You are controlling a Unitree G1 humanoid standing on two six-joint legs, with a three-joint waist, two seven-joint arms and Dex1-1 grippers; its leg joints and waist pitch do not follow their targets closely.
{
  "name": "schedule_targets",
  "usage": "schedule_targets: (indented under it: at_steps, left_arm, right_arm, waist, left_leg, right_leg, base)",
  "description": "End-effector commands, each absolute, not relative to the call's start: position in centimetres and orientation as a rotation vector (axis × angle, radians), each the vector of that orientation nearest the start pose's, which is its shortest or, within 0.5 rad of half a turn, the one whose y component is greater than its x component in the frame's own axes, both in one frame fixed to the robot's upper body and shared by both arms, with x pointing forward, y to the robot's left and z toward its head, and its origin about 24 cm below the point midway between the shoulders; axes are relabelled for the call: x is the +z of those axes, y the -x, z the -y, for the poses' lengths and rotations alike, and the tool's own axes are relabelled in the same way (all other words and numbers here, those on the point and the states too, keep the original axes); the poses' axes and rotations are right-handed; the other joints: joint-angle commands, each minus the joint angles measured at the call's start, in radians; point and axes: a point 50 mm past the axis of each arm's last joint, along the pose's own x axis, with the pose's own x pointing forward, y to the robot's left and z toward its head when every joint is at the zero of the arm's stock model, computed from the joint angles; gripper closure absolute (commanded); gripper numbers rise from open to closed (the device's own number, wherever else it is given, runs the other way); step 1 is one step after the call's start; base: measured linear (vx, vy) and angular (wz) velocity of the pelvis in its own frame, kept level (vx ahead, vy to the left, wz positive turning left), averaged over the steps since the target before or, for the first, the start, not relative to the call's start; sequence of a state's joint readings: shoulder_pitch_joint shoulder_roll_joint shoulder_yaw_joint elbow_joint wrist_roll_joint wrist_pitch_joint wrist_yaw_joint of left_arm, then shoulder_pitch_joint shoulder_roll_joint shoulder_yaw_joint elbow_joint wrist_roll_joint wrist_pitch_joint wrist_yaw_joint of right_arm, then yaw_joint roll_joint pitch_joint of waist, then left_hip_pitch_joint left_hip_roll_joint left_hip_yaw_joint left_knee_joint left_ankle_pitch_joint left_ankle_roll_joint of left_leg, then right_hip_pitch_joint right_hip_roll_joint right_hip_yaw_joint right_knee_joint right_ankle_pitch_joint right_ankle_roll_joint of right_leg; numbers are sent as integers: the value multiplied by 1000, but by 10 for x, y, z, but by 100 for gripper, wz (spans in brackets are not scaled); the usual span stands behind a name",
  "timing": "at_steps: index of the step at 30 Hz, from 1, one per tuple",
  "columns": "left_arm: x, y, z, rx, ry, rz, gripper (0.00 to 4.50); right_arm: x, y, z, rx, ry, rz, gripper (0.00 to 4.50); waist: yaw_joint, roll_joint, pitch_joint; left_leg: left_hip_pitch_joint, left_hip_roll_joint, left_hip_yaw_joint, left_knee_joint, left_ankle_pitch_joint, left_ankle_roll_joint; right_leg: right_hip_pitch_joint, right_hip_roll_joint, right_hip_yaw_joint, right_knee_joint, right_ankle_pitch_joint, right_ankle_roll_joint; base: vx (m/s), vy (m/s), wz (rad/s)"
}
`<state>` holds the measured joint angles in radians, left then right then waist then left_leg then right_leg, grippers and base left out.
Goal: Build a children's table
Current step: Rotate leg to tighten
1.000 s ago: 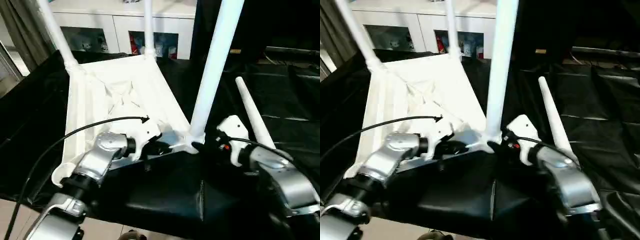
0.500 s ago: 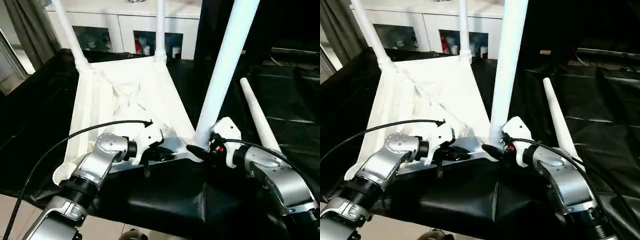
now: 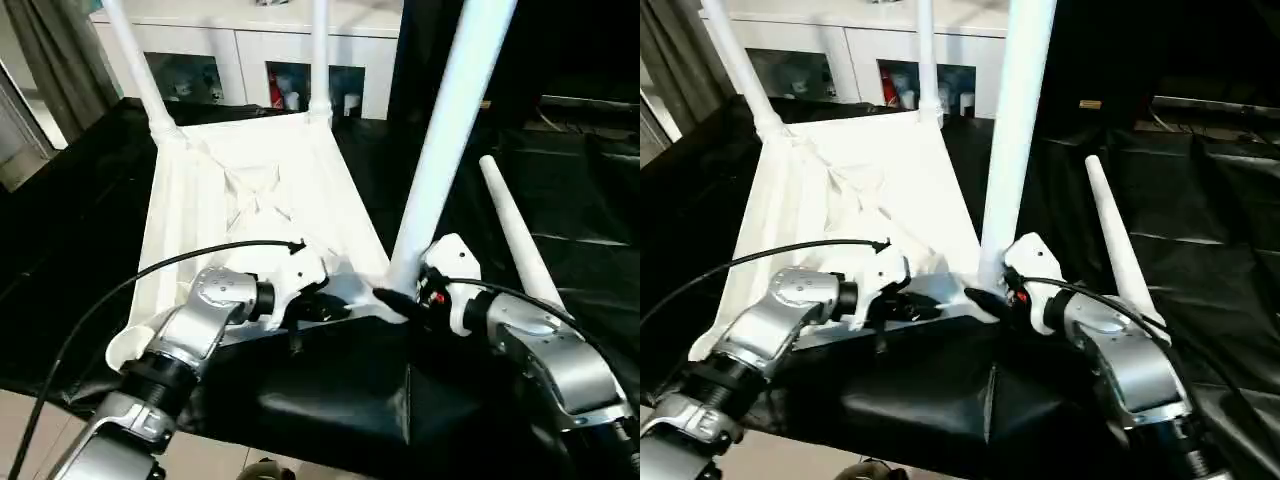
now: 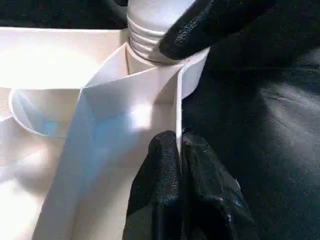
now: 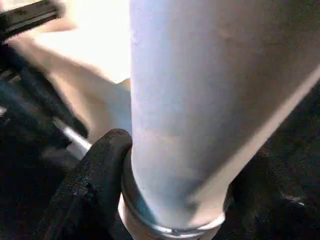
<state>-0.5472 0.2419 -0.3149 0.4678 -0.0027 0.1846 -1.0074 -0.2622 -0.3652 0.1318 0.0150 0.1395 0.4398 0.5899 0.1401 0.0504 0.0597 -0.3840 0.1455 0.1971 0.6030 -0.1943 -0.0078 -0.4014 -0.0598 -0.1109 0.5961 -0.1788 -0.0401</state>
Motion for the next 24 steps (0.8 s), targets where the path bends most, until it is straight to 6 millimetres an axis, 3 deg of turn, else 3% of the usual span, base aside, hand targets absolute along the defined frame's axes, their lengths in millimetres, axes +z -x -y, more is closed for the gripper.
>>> schedule_targets:
  at_steps: [1,2,4,5,6,8,9,10,15,17,18,20,21,22,24]
  left_arm:
    - [70,-329,-79,-1092,-256,-241,450]
    - [70,-330,-78,-1078,-254,-242,450]
    - [69,-339,-72,-949,-216,-249,450]
    - [69,-340,-71,-944,-214,-249,450]
    - [68,-348,-62,-799,-153,-260,450]
    - [68,-348,-62,-799,-153,-260,450]
    - [69,-353,-46,-709,-86,-257,450]
    - [70,-353,-39,-700,-74,-255,450]
    - [71,-348,-22,-771,-131,-224,450]
    - [71,-346,-20,-799,-145,-218,450]
    - [71,-345,-19,-813,-153,-215,450]
    - [71,-344,-19,-833,-159,-205,450]
    - [71,-344,-18,-854,-154,-201,450]
    - [71,-343,-18,-865,-149,-199,450]
    - [72,-343,-18,-894,-147,-191,450]
  right_arm:
    - [55,-294,157,514,136,-324,186]
    - [54,-295,156,496,128,-325,186]
    - [43,-298,155,351,77,-347,186]
    - [43,-298,155,345,75,-348,186]
    - [30,-300,151,199,47,-379,186]
    - [30,-300,151,199,47,-379,186]
    - [20,-303,135,128,-9,-391,186]
    - [20,-305,130,124,-12,-384,186]
    - [30,-312,123,109,-48,-331,186]
    - [31,-312,123,114,-46,-327,186]
    - [30,-312,122,114,-46,-324,130]
    - [31,-312,123,110,-53,-317,130]
    - [32,-313,125,106,-47,-303,109]
    - [33,-314,125,101,-43,-293,99]
    - [37,-315,128,101,-31,-269,88]
  waist:
    - [-5,-18,-70]
    - [-8,-16,-68]
    - [-9,-20,-71]
    - [-12,-16,-70]
    - [-15,-17,-74]
    - [-16,-18,-74]
    - [-18,-22,-73]
    - [-16,-18,-73]
    - [-14,-18,-74]
    - [-13,-14,-73]
    - [-12,-14,-73]
    - [-14,-14,-71]
    - [-15,-13,-71]
    - [-26,-13,-70]
    - [-37,-11,-70]
  left_leg:
    - [19,100,-53,-64,-111,76]
    - [22,100,-52,-65,-114,66]
    - [18,100,-54,-66,-102,64]
    - [21,101,-52,-67,-103,64]
    - [20,98,-52,-65,-100,54]
    - [22,95,-52,-65,-101,54]
    - [17,91,-49,-63,-88,67]
    - [21,93,-48,-62,-92,66]
    - [17,95,-51,-64,-83,99]
    - [18,96,-53,-65,-94,98]
    - [19,96,-52,-65,-102,94]
    - [20,97,-53,-67,-115,89]
    - [18,97,-55,-69,-125,88]
    - [11,95,-57,-71,-128,87]
    - [13,93,-55,-69,-130,90]
  right_leg:
    - [55,-128,75,-77,-225,-145]
    - [50,-125,76,-80,-238,-144]
    - [57,-127,77,-77,-225,-132]
    - [51,-126,78,-79,-223,-136]
    - [51,-128,77,-76,-210,-146]
    - [54,-129,76,-80,-211,-147]
    - [56,-129,77,-79,-199,-145]
    - [52,-131,78,-82,-205,-146]
    - [57,-127,76,-78,-170,-129]
    - [57,-128,75,-80,-190,-124]
    - [56,-128,75,-83,-201,-120]
    - [55,-127,75,-85,-210,-116]
    - [56,-130,75,-84,-214,-116]
    - [62,-129,73,-81,-205,-117]
    - [59,-127,73,-85,-199,-123]
  base:
    - [0,0,0]
    - [0,0,0]
    - [0,0,0]
    - [0,0,0]
    - [0,0,0]
    - [0,0,0]
    - [0,0,0]
    - [0,0,0]
    - [0,0,0]
    - [0,0,0]
    - [0,0,0]
    - [0,0,0]
    - [0,0,0]
    - [0,0,0]
    - [0,0,0]
